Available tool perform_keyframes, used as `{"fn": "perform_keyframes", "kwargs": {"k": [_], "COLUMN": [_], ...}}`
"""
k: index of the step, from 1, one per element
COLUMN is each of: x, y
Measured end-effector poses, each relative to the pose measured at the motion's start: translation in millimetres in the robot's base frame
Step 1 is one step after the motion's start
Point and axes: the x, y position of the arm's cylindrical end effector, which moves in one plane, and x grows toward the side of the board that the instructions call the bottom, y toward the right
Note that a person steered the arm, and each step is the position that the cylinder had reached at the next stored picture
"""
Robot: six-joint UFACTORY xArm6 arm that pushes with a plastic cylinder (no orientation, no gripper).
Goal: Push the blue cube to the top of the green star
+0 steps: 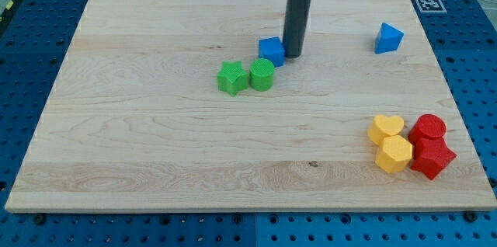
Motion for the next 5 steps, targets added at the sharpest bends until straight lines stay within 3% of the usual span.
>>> {"fn": "perform_keyframes", "kwargs": {"k": [5], "x": [0.0], "y": [-46.5]}}
